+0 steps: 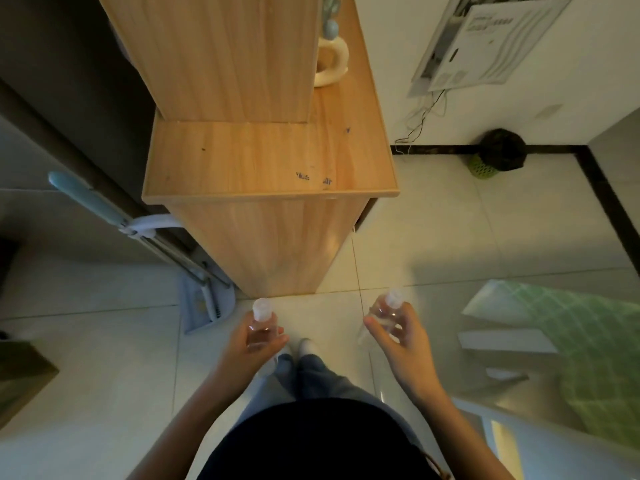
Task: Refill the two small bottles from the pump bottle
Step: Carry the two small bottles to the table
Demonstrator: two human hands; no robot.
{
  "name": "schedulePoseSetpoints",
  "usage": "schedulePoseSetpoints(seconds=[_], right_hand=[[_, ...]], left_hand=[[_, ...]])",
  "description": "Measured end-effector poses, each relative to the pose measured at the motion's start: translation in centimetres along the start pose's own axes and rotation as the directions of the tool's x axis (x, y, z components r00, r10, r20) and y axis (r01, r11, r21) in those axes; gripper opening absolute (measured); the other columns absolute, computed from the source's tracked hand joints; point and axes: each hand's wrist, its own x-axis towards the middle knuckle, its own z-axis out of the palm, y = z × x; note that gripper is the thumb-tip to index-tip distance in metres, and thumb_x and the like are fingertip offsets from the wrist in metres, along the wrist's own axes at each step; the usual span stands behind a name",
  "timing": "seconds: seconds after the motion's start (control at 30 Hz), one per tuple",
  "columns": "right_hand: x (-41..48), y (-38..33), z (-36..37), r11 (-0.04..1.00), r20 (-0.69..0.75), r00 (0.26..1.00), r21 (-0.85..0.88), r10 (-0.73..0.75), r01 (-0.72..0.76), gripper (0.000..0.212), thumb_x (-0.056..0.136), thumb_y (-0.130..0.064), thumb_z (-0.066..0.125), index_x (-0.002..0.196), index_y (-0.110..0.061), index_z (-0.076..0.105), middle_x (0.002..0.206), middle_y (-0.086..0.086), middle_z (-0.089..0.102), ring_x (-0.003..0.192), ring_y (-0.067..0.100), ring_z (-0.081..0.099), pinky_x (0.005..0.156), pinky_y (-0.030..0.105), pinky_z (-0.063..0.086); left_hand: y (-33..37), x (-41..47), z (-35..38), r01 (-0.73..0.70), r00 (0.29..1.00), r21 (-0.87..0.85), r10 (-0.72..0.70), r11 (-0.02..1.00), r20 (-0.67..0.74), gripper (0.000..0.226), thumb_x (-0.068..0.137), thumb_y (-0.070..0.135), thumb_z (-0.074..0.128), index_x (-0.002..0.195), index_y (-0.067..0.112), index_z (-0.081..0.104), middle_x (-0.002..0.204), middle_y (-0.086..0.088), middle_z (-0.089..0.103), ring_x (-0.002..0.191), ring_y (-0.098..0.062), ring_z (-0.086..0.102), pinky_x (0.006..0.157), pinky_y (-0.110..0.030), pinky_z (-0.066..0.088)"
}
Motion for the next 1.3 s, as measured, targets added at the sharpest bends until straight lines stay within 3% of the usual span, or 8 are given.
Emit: schedulePoseSetpoints(seconds=[0.2,0.37,0.57,0.67,0.8,1.07,1.17,1.3], right_hand=[[-2.4,0.8,0.8,0.998,-0.043,0.997,0.006,0.062,-0.062,0.029,0.084,-0.020,0.068,0.108,-0.011,0.057,0.099,-0.002,0.063,0.094,0.019,0.063,0.081,0.030,0.052],[-5.1,2.0,1.0,0.993,-0.151,0.981,0.037,0.118,-0.114,0.022,0.084,-0.021,0.068,0.101,-0.023,0.055,0.098,-0.010,0.063,0.094,0.012,0.062,0.083,0.028,0.050],[-9.4,4.4,-0.1,0.976,-0.316,0.926,0.132,0.207,-0.173,0.034,0.083,-0.025,0.068,0.114,-0.015,0.056,0.106,-0.002,0.064,0.101,0.021,0.062,0.091,0.036,0.049],[-11.7,5.9,-1.1,0.966,-0.397,0.886,0.185,0.240,-0.179,0.036,0.084,-0.022,0.069,0.115,-0.010,0.056,0.107,0.004,0.064,0.101,0.024,0.062,0.092,0.041,0.049],[-15.8,8.4,-2.9,0.955,-0.503,0.820,0.244,0.274,-0.169,0.031,0.084,-0.021,0.069,0.111,-0.010,0.057,0.102,0.002,0.064,0.098,0.023,0.062,0.087,0.032,0.048],[-27.5,15.0,-7.4,0.912,-0.623,0.683,0.376,0.380,-0.165,0.029,0.084,-0.027,0.068,0.110,-0.022,0.056,0.101,-0.009,0.064,0.097,0.011,0.061,0.086,0.024,0.048],[-32.5,17.7,-9.4,0.896,-0.670,0.612,0.415,0.420,-0.161,0.030,0.085,-0.027,0.067,0.112,-0.021,0.055,0.102,-0.009,0.063,0.097,0.014,0.061,0.088,0.028,0.049],[-39.1,21.1,-11.5,0.882,-0.718,0.527,0.445,0.455,-0.156,0.026,0.084,-0.030,0.068,0.106,-0.025,0.055,0.099,-0.017,0.063,0.096,0.007,0.061,0.079,0.012,0.047]], left_hand=[[-1.3,0.2,-0.1,0.014,0.998,0.054,-0.017,0.998,0.068,0.028,0.082,0.001,0.066,0.094,0.023,0.054,0.088,0.003,0.064,0.079,-0.002,0.062,0.061,-0.005,0.048],[-2.2,0.1,-0.1,0.020,0.984,0.122,-0.041,0.992,0.171,0.029,0.082,0.005,0.067,0.094,0.028,0.055,0.092,0.006,0.066,0.079,0.006,0.064,0.064,-0.006,0.049],[-3.5,-0.8,1.9,0.006,0.931,0.191,-0.076,0.982,0.357,0.023,0.079,0.012,0.070,0.094,0.025,0.059,0.090,0.002,0.068,0.082,0.007,0.065,0.068,-0.008,0.049],[-3.7,-1.5,3.8,-0.011,0.887,0.239,-0.101,0.971,0.451,0.028,0.070,0.029,0.071,0.096,0.025,0.060,0.087,0.005,0.070,0.087,-0.001,0.066,0.074,-0.016,0.051],[-4.7,-3.0,7.5,-0.082,0.827,0.305,-0.106,0.949,0.552,0.023,0.082,0.003,0.066,0.092,0.021,0.057,0.087,0.004,0.068,0.081,0.001,0.066,0.072,-0.013,0.051],[-8.1,-11.1,17.2,-0.171,0.715,0.408,-0.172,0.897,0.678,0.024,0.081,-0.004,0.064,0.097,0.011,0.056,0.089,-0.002,0.065,0.086,-0.010,0.062,0.068,-0.008,0.050],[-10.4,-14.5,21.4,-0.239,0.652,0.435,-0.188,0.868,0.734,0.028,0.080,-0.006,0.066,0.092,0.018,0.056,0.086,0.003,0.064,0.079,-0.001,0.064,0.066,-0.007,0.049],[-13.3,-19.1,26.7,-0.342,0.563,0.474,-0.227,0.811,0.795,0.030,0.079,-0.001,0.069,0.090,0.024,0.055,0.085,0.006,0.065,0.073,0.007,0.064,0.066,-0.005,0.047]])
